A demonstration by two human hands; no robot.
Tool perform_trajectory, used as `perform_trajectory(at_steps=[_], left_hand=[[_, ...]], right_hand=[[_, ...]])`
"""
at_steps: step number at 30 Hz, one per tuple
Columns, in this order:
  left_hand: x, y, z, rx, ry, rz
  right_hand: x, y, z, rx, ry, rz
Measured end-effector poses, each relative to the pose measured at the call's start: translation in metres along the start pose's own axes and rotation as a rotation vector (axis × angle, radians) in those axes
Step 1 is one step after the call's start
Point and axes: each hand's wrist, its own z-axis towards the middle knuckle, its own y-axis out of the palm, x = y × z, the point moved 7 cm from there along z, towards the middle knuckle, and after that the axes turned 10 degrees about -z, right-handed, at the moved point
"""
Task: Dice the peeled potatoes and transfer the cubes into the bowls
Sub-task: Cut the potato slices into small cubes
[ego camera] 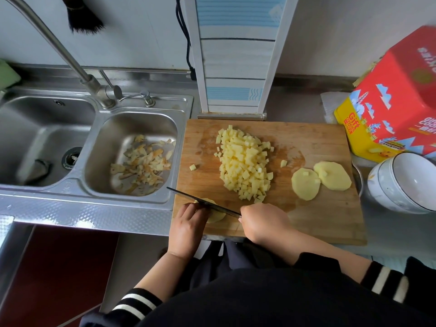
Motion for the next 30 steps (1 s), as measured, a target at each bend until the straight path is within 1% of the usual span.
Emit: perform_trajectory(at_steps=[7,13,20,30], left_hand=[[-0.001,0.002,-0.001,-0.009,-0.008,-0.006],[-0.003,-0.002,-0.005,-0.031,0.001,-0.018],[-0.005,0.0,-0.005,-0.084,-0.028,-0.004],[-0.003,-0.001,-0.007,-0.062,-0.007,0.018]], right_hand=[[0.006,0.009,0.004,-0.035,0.011,0.059],[0.01,0.002,-0.001,-0.012,-0.013,0.115],[0.004,-0.011,-0.013,0.054,-0.026,0.075],[-0.003,-0.009,-0.018,0.01,-0.045,0.073]])
